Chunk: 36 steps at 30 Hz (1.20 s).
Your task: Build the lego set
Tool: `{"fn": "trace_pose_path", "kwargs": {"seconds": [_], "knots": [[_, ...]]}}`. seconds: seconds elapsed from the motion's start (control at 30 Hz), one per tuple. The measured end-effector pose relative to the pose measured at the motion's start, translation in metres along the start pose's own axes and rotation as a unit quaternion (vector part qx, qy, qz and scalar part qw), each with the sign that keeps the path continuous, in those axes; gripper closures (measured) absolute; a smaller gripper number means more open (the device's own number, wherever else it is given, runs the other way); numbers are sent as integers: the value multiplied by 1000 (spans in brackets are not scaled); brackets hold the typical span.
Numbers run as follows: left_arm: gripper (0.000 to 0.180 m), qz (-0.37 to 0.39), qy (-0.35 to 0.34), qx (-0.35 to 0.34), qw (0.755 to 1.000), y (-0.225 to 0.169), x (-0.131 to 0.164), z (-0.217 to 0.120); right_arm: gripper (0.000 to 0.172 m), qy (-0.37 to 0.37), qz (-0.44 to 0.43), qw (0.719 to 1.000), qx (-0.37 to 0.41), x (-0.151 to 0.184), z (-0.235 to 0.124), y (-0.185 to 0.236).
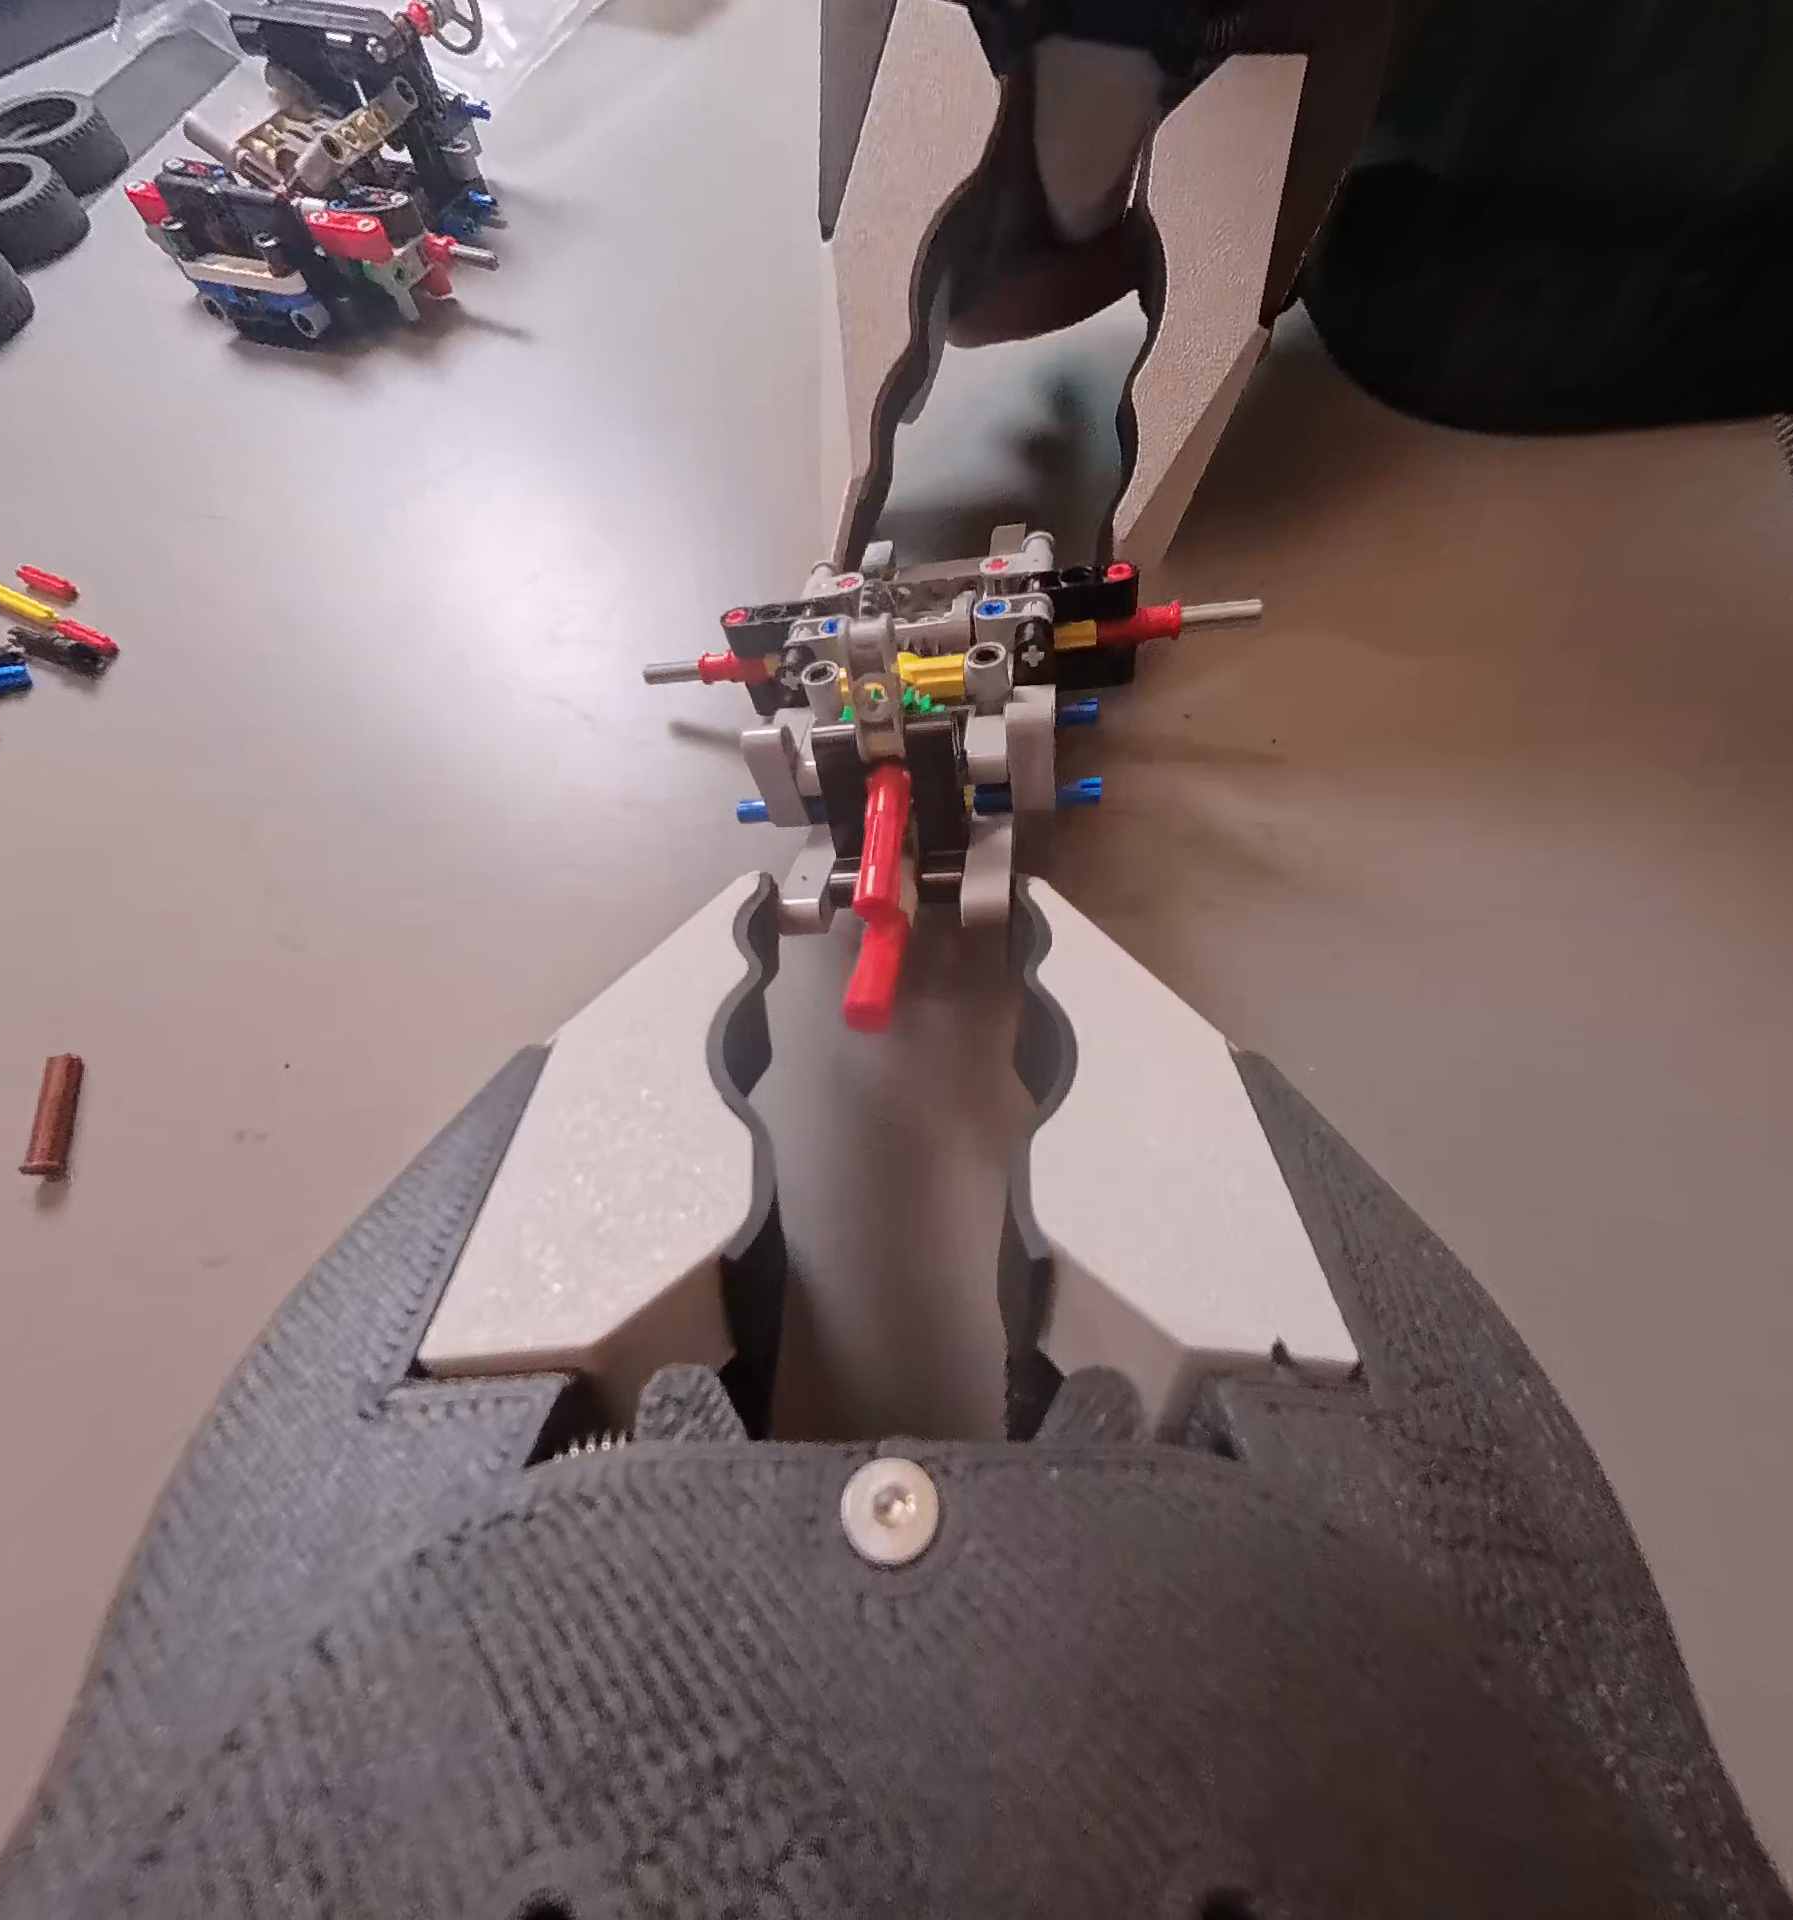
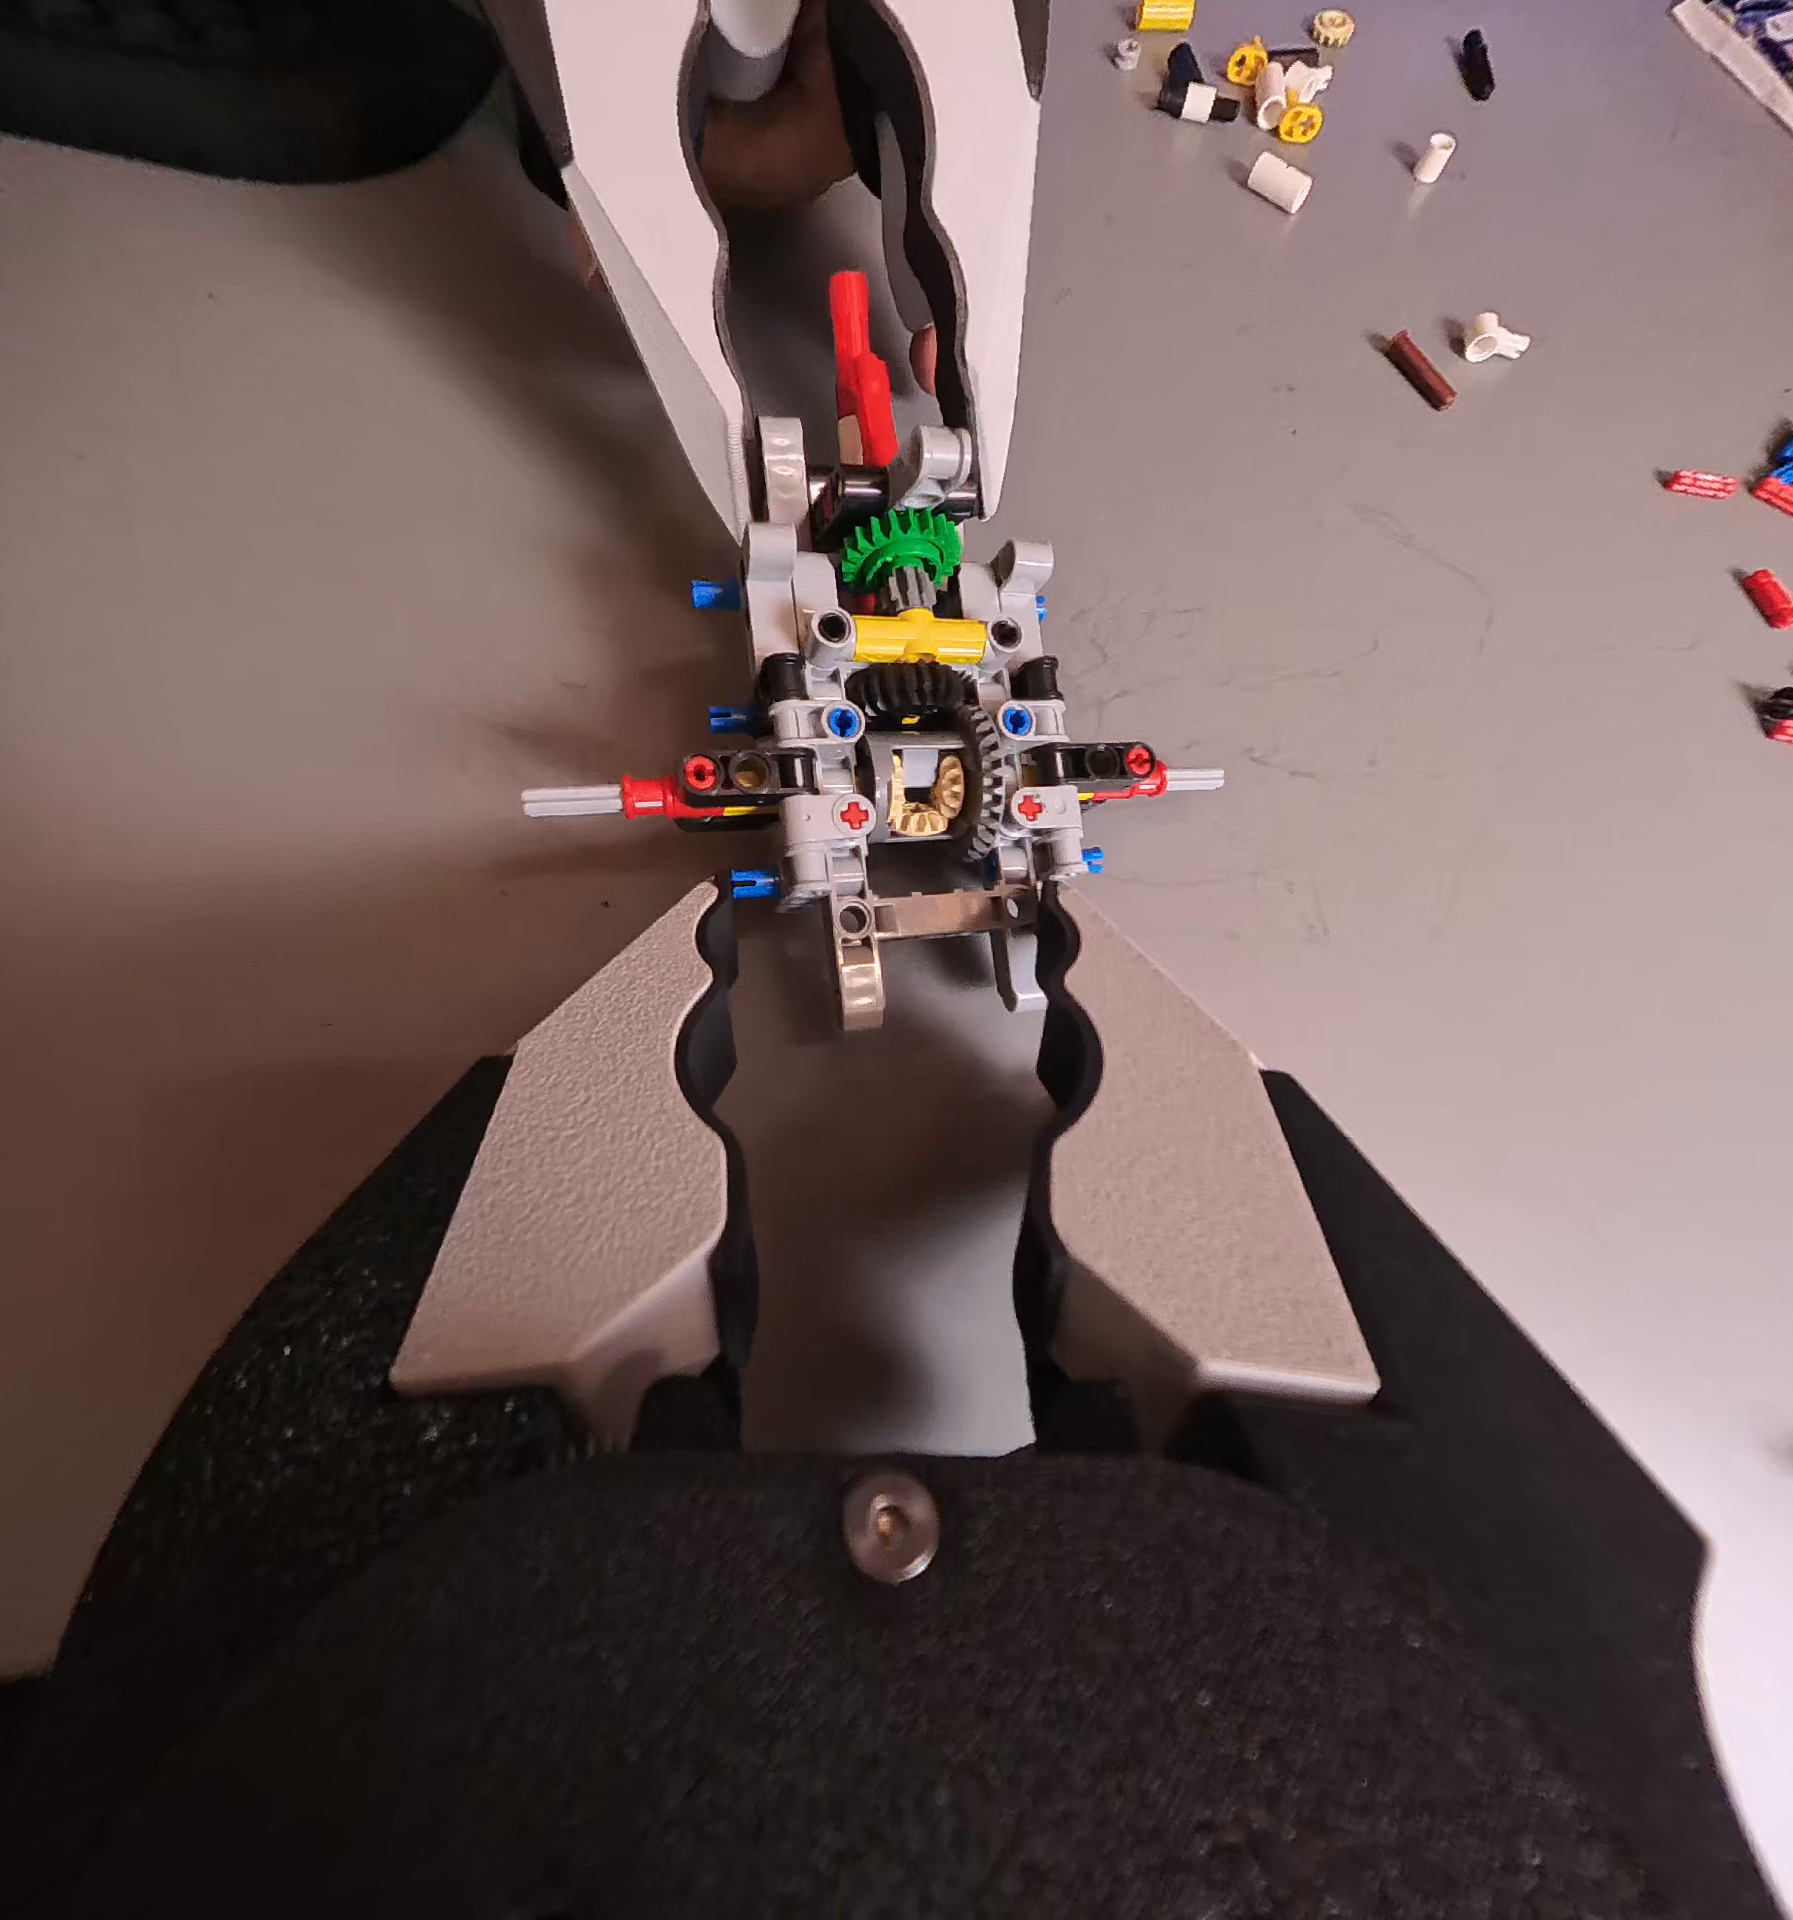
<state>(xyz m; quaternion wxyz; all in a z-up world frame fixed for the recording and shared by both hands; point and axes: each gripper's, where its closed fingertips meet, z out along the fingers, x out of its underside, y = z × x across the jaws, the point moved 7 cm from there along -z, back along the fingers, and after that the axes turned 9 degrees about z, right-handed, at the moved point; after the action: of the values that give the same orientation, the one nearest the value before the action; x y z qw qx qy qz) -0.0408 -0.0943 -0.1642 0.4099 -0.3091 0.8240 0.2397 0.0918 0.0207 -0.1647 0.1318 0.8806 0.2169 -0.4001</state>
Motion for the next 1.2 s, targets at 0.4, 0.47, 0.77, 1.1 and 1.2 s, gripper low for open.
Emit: {"fn": "trace_pose_path", "kwargs": {"seconds": [0.4,0.47,0.77,1.1,1.2], "knots": [[137,-237,-62,83,966,13,3,-9,112,-53,-99,990,84,-12,-5,-1],[137,-252,-71,105,959,11,2,-8,112,-63,-146,979,124,-17,-1,-1],[137,-262,-91,137,951,7,0,-8,141,-124,-121,979,103,-26,1,3],[133,-55,-77,-15,995,6,-15,-8,143,-153,38,987,22,-32,-7,-6],[133,-35,-81,-41,995,5,-21,-5,143,-144,24,989,36,-35,-4,-2]]}}
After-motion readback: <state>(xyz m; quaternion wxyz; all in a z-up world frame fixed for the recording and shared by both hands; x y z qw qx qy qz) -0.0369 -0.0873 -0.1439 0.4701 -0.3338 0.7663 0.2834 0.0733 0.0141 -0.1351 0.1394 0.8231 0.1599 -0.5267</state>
